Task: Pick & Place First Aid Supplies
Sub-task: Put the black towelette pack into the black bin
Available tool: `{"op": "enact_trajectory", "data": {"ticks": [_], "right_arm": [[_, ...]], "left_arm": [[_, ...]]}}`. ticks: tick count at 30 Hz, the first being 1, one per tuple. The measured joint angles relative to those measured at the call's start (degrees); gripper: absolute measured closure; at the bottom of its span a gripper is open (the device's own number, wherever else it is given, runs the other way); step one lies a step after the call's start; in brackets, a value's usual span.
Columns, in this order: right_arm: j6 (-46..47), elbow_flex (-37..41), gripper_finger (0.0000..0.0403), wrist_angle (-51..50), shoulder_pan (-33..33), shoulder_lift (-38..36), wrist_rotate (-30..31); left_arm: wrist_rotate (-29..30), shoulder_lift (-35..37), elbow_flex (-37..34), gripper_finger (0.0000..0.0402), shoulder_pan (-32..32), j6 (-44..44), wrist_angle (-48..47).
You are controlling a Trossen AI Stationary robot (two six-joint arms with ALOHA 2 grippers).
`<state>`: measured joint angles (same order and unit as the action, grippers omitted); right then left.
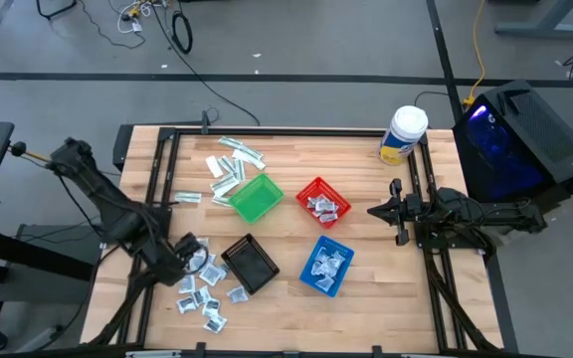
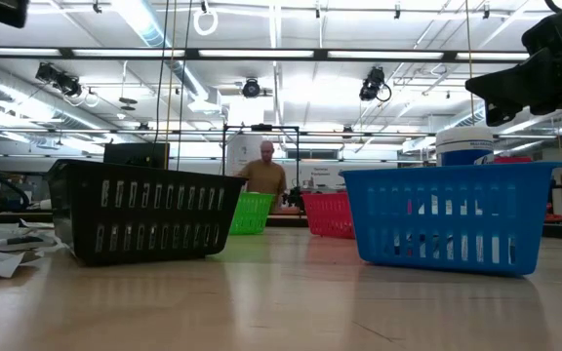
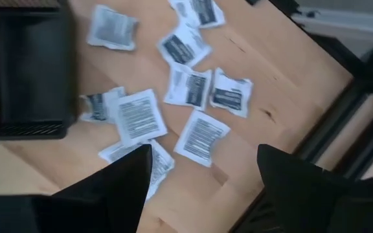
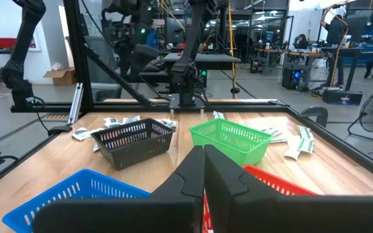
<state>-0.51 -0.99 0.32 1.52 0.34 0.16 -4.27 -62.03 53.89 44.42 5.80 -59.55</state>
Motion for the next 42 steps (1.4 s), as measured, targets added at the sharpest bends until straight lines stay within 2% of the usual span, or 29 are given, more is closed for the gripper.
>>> {"op": "enact_trajectory", "data": {"ticks": [8, 14, 27, 32, 42], "right_arm": [[-0.02, 0.0, 0.039, 0.0, 0.0, 0.0, 0.0], [-0.02, 0.0, 0.039, -0.01, 0.0, -0.02, -0.01], [-0.01, 0.0, 0.039, 0.0, 0.02, -0.02, 0.0], [-0.02, 0.0, 0.039, -0.02, 0.01, -0.02, -0.01], [-0.01, 0.0, 0.039, 0.0, 0.0, -0.02, 0.0]], "left_arm": [[2.41, -4.8, 0.0, 0.0113, 4.96, 3.28, 0.72], [4.74, -6.5, -0.07, 0.0113, 6.74, 5.35, 7.29], [4.48, -6.59, -12.59, 0.0113, 8.9, 4.32, 18.64], [4.47, -6.59, -17.09, 0.0113, 8.85, 7.39, 23.03], [2.69, -6.61, -22.85, 0.0113, 8.68, 8.37, 30.33]]}}
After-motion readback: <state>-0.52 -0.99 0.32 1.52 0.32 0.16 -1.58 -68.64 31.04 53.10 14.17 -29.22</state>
